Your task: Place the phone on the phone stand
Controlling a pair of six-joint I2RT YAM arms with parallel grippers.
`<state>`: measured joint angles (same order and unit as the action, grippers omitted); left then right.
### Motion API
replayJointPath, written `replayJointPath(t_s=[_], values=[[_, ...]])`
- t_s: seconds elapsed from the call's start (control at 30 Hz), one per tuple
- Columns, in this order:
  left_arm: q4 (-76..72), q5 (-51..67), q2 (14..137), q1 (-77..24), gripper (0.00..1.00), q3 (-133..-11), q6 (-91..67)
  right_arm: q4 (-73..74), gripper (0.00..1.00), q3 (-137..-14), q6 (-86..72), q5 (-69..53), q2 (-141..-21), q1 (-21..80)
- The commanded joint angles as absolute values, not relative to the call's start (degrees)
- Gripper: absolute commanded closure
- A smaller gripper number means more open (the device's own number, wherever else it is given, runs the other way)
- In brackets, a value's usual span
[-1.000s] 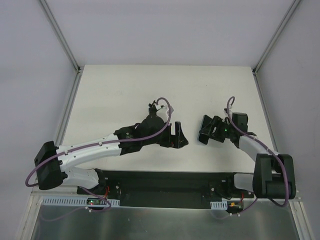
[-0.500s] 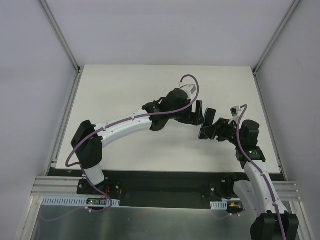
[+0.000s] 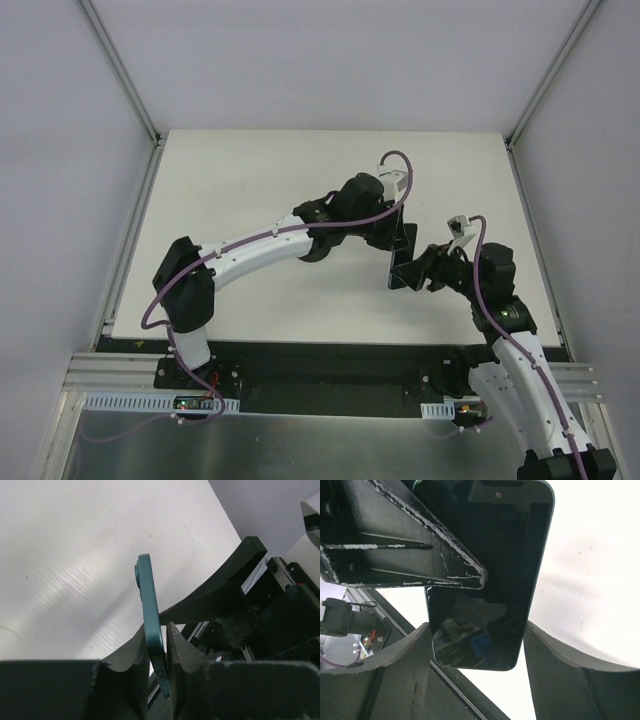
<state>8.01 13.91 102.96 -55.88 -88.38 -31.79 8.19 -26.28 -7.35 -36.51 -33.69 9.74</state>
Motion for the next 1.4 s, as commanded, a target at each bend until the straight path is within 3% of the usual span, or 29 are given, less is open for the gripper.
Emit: replayJointPath(t_s=[0.0, 0.03, 0.1, 0.13, 0.17, 0.23, 0.4, 0.5, 0.7, 0.73, 0.93, 1.1, 1.13, 1.17, 1.23, 1.3, 1.37], values=[[6.9, 17.8, 101.2, -56.0, 0.96, -88.8, -28.7, 9.0, 0.94, -30.9, -4.8, -36.3, -31.6, 12.5], [6.9, 18.4, 100.5, -56.0, 1.00, -88.1, -28.7, 9.8, 0.74, -31.6, -4.5, -36.6, -31.6, 13.1], [6.9, 19.1, 97.4, -55.9, 1.00, -85.4, -28.3, 12.2, 0.48, -32.0, -3.7, -36.8, -31.7, 13.4], [6.6, 19.9, 96.2, -55.9, 1.00, -84.4, -28.0, 12.7, 0.27, -32.1, -3.7, -36.9, -31.7, 13.5], [6.3, 20.9, 93.2, -55.9, 1.00, -83.2, -27.4, 13.2, 0.17, -31.9, -3.9, -37.2, -31.6, 13.5], [3.6, 24.0, 89.8, -55.8, 1.00, -78.9, -26.3, 11.4, 0.04, -31.1, -4.7, -41.4, -32.2, 13.5], [-5.1, 30.6, 78.8, -55.5, 1.00, -67.7, -27.9, -5.7, 0.01, -25.2, -13.3, -49.7, -32.3, 14.5], [-12.2, 32.2, 72.9, -55.4, 1.00, -61.7, -29.3, -12.6, 0.04, -24.4, -16.4, -52.6, -32.7, 17.2], [-25.1, 29.5, 64.3, -54.9, 1.00, -52.8, -32.6, -22.7, 0.31, -24.0, -20.9, -49.6, -33.6, 29.0], [-26.1, 29.0, 63.6, -54.9, 1.00, -52.2, -32.4, -23.7, 0.40, -23.7, -21.4, -47.9, -33.7, 31.5], [-33.6, 27.9, 58.5, -54.8, 1.00, -46.9, -32.8, -27.5, 0.64, -24.6, -22.2, -44.7, -35.9, 37.3], [-29.5, 27.8, 56.9, -54.7, 1.00, -47.9, -32.8, -29.2, 0.76, -25.5, -22.1, -45.0, -37.2, 39.4], [-28.2, 27.9, 57.1, -54.6, 1.00, -48.4, -33.3, -29.2, 0.91, -25.6, -22.0, -45.3, -37.4, 39.9], [-23.9, 28.6, 57.9, -54.4, 1.00, -49.5, -33.7, -29.2, 0.99, -25.8, -21.9, -45.5, -37.6, 40.1], [-16.1, 29.4, 58.9, -54.1, 0.90, -54.3, -32.8, -29.3, 0.99, -25.7, -21.3, -45.5, -37.6, 40.5], [-7.0, 32.5, 60.2, -53.4, 0.69, -58.2, -30.7, -29.1, 0.99, -25.4, -20.4, -45.7, -37.4, 40.7], [-4.0, 35.4, 60.7, -52.1, 0.63, -59.1, -30.6, -29.0, 0.99, -25.4, -20.1, -46.5, -37.9, 41.0]])
